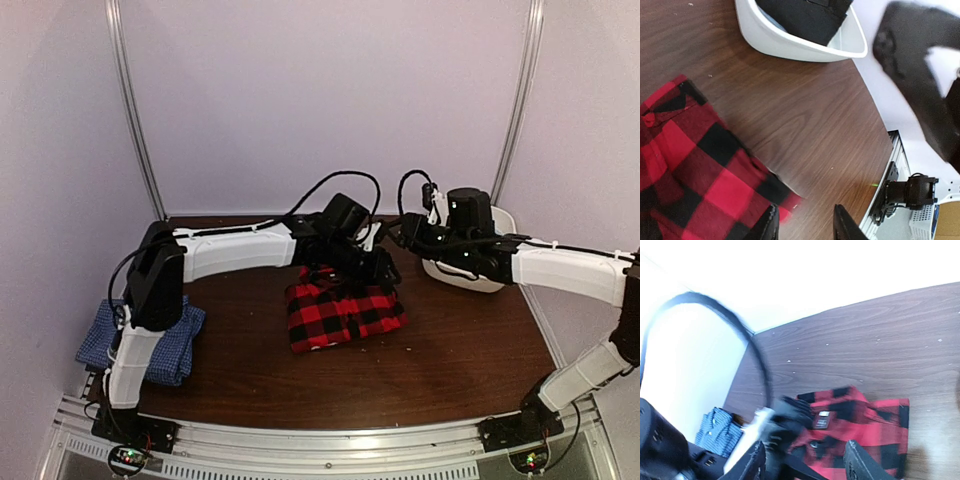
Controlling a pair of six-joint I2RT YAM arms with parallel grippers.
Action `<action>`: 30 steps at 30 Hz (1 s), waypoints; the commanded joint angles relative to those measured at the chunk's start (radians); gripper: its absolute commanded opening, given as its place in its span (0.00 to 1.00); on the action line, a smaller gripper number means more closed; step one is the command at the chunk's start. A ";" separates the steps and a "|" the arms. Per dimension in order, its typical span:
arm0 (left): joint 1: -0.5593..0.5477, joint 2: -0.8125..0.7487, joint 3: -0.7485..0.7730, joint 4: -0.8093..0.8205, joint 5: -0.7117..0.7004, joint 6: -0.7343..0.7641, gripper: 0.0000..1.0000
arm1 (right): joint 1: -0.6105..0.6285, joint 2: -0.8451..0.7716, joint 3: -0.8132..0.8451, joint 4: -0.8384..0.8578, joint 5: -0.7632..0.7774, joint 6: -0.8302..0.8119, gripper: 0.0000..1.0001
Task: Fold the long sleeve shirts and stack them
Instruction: Turn over the square-folded shirt at the center of the board, then move the square-folded shirt to the center of the board.
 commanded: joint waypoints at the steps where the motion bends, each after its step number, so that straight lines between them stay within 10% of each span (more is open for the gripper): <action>1: -0.051 0.080 0.174 0.035 0.000 -0.042 0.45 | -0.007 -0.076 -0.056 -0.161 0.090 -0.080 0.57; 30: 0.243 -0.439 -0.785 0.220 -0.089 -0.089 0.56 | -0.009 0.192 -0.099 -0.233 0.074 -0.249 0.66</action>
